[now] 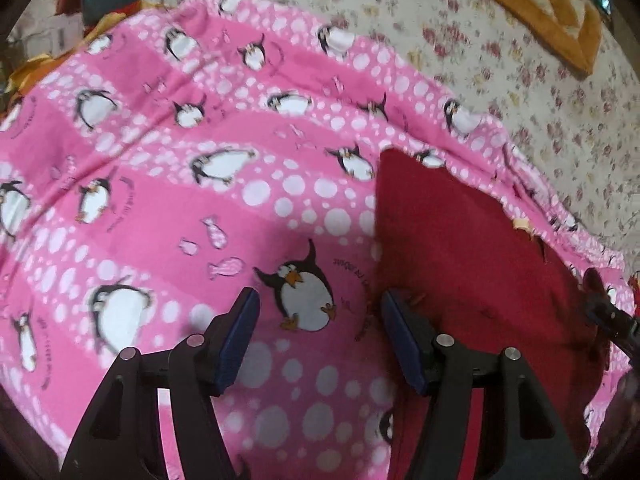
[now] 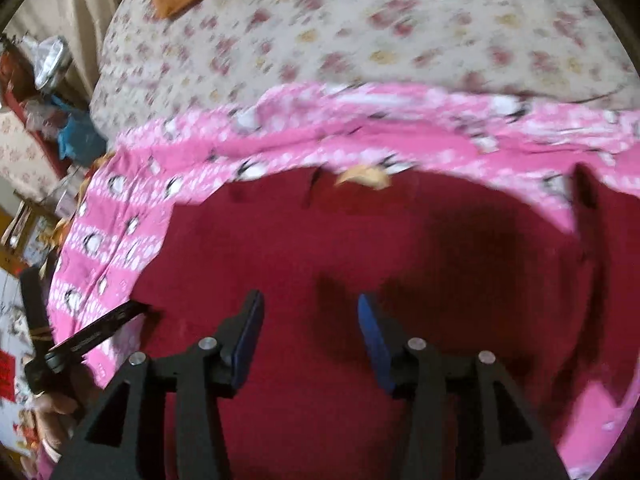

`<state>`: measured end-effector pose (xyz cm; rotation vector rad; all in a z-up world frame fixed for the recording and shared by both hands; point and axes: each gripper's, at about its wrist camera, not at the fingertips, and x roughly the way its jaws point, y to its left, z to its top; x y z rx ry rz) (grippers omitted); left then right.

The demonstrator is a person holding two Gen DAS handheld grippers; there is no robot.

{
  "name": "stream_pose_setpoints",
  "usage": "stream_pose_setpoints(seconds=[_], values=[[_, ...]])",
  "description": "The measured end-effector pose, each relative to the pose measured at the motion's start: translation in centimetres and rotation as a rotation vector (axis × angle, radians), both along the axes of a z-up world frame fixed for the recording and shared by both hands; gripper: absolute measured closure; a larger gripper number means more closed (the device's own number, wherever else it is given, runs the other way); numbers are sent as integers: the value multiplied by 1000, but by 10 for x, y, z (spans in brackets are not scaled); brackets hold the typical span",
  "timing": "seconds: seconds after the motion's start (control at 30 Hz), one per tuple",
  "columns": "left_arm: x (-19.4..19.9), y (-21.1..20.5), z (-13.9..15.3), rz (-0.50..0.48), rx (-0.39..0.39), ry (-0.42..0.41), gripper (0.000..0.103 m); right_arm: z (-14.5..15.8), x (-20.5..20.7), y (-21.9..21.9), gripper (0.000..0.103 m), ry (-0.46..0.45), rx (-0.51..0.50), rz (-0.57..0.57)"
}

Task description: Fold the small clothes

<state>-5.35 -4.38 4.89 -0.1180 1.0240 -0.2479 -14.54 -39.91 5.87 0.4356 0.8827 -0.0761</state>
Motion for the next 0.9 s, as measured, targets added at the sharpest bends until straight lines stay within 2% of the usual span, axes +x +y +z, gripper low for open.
stream_pose_setpoints(seconds=[0.07,0.17,0.23,0.3,0.33,0.37,0.4,0.5,0.63,0.77,0.9], values=[[-6,10,13,29,-2,-60,58,2,-11,-27,38,-5,-33,-86],[-3,18,24,63,-47,-99,58,-3,-26,-69,37,31,-71,-228],[2,15,23,54,-75,-87,58,-13,-27,-78,37,39,-45,-221],[9,1,17,28,-73,-65,58,-23,-21,-74,38,59,-61,-194],[11,-9,14,9,-53,-57,58,-26,-17,-71,41,68,-89,-190],[13,-18,10,-6,-26,-55,58,-30,-12,-66,56,85,-121,-183],[14,-25,6,-16,0,-54,58,-33,-8,-63,79,103,-130,-167],[17,-37,-9,-26,101,-22,58,-28,-3,-53,98,102,-213,-139],[18,-35,-19,-21,101,7,57,-15,-13,-55,98,55,-304,-154],[19,-32,-18,-19,61,22,57,-42,-6,-62,98,146,-293,-155],[22,-28,-10,-14,9,19,57,-37,-13,-58,97,120,-296,-147]])
